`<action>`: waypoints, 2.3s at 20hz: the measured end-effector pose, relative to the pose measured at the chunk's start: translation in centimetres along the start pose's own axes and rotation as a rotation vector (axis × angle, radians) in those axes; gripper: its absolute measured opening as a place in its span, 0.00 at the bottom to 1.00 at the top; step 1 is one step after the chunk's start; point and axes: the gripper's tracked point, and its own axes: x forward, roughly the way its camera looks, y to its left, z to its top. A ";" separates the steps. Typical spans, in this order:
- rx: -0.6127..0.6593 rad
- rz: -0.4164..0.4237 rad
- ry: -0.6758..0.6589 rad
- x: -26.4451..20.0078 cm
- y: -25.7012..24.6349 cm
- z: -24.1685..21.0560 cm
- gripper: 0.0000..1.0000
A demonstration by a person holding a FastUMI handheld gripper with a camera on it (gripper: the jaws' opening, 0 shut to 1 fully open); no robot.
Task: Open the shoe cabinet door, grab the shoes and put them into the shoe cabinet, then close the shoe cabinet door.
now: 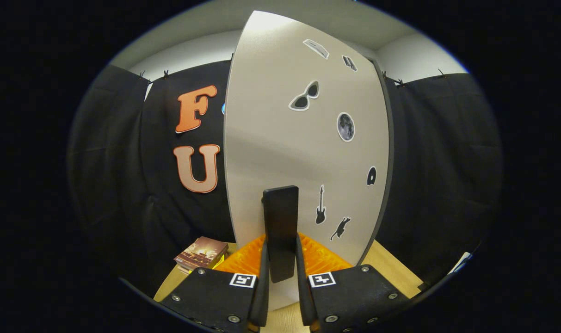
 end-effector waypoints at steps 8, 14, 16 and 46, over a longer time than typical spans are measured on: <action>0.001 -0.110 -0.018 -4.4 -4.2 -0.5 0.24; 0.008 -0.177 -0.014 -7.5 -8.3 -1.1 0.17; 0.010 -0.186 -0.013 -8.4 -9.4 -1.1 0.15; -0.015 -0.122 0.156 -12.8 -10.5 -17.3 0.60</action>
